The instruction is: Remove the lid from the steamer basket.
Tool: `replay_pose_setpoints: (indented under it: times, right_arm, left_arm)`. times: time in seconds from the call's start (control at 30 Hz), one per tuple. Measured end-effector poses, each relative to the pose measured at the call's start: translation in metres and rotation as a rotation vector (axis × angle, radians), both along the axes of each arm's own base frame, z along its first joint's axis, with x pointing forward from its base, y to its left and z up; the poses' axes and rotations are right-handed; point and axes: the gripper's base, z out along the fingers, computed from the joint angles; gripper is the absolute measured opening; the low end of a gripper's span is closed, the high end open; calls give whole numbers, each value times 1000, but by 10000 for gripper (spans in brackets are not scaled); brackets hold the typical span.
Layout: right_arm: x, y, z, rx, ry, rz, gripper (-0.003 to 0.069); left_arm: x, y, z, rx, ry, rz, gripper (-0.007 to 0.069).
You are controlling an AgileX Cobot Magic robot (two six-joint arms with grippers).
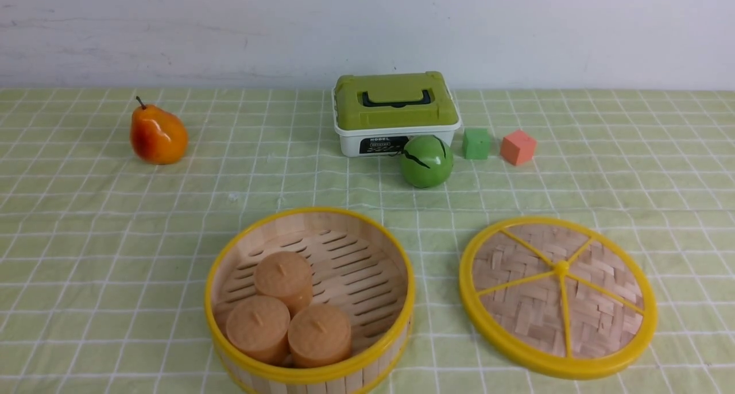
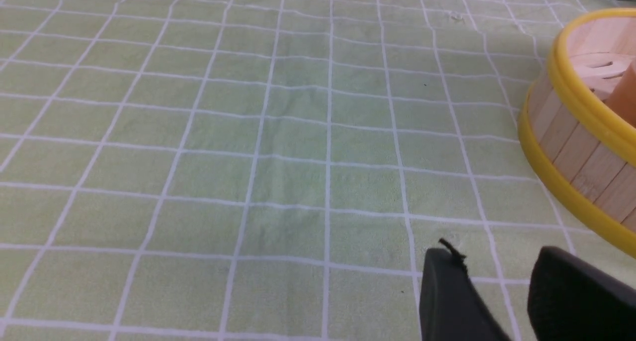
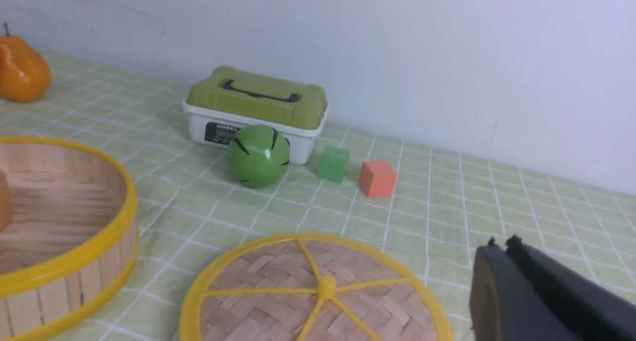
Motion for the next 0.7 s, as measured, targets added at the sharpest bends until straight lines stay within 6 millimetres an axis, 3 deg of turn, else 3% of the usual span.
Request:
replay_pose_setpoints:
  times: [0.17,0.37,0.57,0.7]
  right_arm:
    - [-8,-9,-35,96,0,-113,-8]
    - [-17,-19,-47,122,63,-279,-6]
    - [-23,-18,-66,179,267,-284,3]
    - [-24,-17,-67,206,297,-271,7]
  left_arm:
    - [0,0,0,0,0,0,239]
    - [0,0,0,0,0,0,239]
    - [0,0,0,0,1,0,239]
    - [0,0,0,0,0,0,239]
